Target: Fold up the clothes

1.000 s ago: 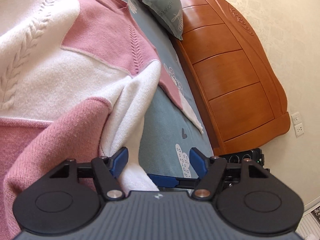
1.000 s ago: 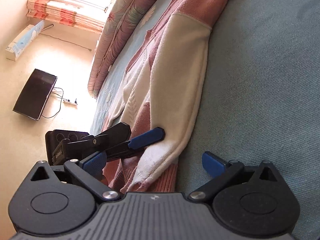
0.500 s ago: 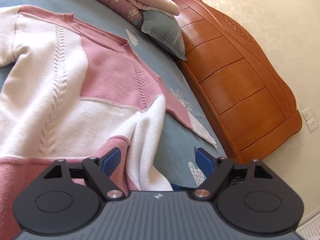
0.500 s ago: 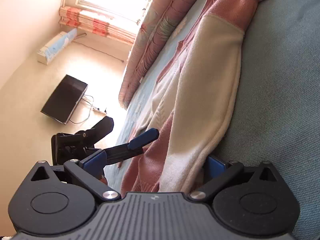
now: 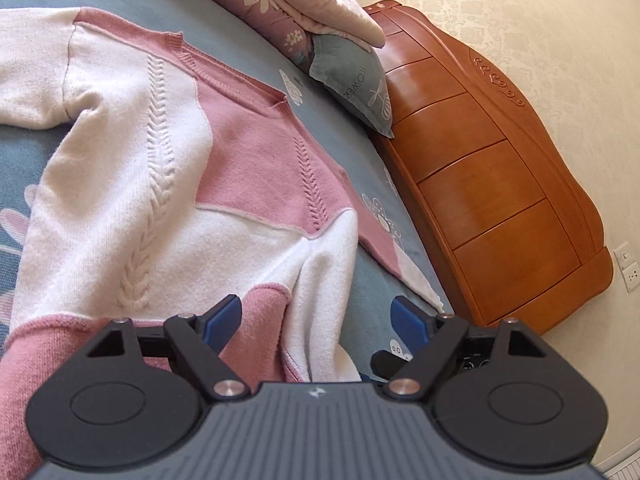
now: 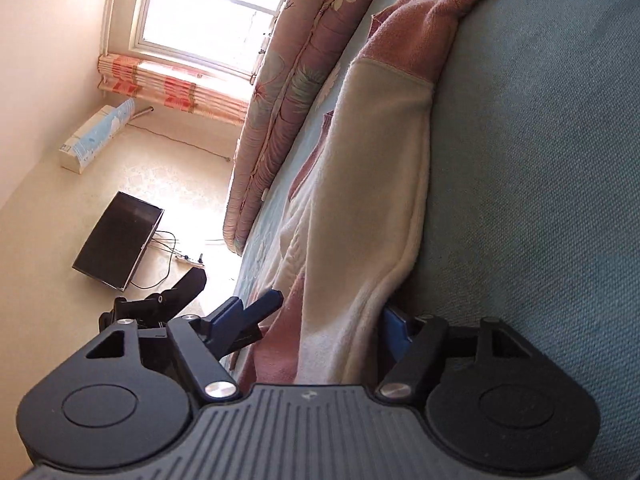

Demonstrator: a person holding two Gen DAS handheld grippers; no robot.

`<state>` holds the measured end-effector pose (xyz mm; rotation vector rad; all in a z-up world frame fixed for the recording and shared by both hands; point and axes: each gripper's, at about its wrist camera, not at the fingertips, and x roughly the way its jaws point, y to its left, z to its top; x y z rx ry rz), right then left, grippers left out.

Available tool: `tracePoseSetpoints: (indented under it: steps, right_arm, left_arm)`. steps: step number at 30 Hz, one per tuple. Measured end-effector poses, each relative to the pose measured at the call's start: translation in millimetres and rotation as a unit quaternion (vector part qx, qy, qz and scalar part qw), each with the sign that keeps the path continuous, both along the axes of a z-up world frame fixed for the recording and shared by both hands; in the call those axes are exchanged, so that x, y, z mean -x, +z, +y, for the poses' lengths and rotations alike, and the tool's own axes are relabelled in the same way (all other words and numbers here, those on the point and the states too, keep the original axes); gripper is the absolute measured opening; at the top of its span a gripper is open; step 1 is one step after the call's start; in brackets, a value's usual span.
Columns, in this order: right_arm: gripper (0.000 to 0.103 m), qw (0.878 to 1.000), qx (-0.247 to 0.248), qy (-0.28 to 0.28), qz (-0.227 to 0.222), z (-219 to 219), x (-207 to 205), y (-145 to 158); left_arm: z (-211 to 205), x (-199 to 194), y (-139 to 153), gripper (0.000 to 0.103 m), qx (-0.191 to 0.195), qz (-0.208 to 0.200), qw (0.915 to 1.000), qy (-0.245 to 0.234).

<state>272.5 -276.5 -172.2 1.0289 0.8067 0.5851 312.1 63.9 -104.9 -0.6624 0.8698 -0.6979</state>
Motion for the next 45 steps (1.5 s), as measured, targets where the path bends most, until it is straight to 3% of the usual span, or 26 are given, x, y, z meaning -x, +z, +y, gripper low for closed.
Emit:
tracePoseSetpoints:
  steps: [2, 4, 11, 15, 22, 27, 30, 32, 37, 45]
  right_arm:
    - [0.022, 0.998, 0.006, -0.022, 0.062, -2.7, -12.4, -6.0]
    - [0.011, 0.996, -0.017, -0.02, 0.09, -5.4, -22.0, -17.1]
    - [0.012, 0.998, -0.01, -0.019, 0.051, -4.8, -7.6, -15.5]
    - [0.015, 0.998, 0.024, -0.034, 0.041, -13.3, 2.7, -2.2]
    - [0.014, 0.993, 0.058, -0.107, 0.002, -63.4, 24.0, 33.2]
    - [0.011, 0.989, 0.085, -0.116, 0.017, -101.1, 35.2, 34.7]
    - [0.021, 0.987, 0.101, -0.121, 0.027, -123.7, 41.9, 35.1]
    - [0.035, 0.986, 0.113, -0.115, 0.037, -128.2, 44.8, 32.4]
    - [0.04, 0.986, 0.139, -0.065, 0.057, -96.8, 36.7, 14.9]
    - [0.04, 0.994, 0.077, -0.046, 0.057, -91.3, -10.9, 0.1]
  left_arm:
    - [-0.5, 0.4, 0.6, 0.081, -0.001, 0.0, 1.0, 0.0]
    - [-1.6, 1.2, 1.9, 0.081, -0.003, -0.002, 1.0, -0.002]
    - [1.5, 1.9, 3.7, 0.081, -0.01, -0.005, 0.9999, 0.003]
    - [5.1, 2.9, 6.1, 0.081, -0.013, -0.009, 0.9998, 0.008]
    - [4.2, 3.2, 7.7, 0.081, -0.017, -0.012, 0.9998, 0.008]
    - [3.0, 2.6, 7.4, 0.081, -0.019, -0.011, 0.9997, 0.007]
    - [1.8, 2.7, 6.1, 0.081, -0.022, -0.009, 0.9997, 0.007]
    - [0.9, 2.2, 4.4, 0.081, -0.024, -0.006, 0.9997, 0.006]
    - [-0.2, 2.0, 2.0, 0.081, -0.025, -0.004, 0.9997, 0.002]
    - [-1.9, -0.4, -3.5, 0.081, -0.031, 0.004, 0.9995, 0.002]
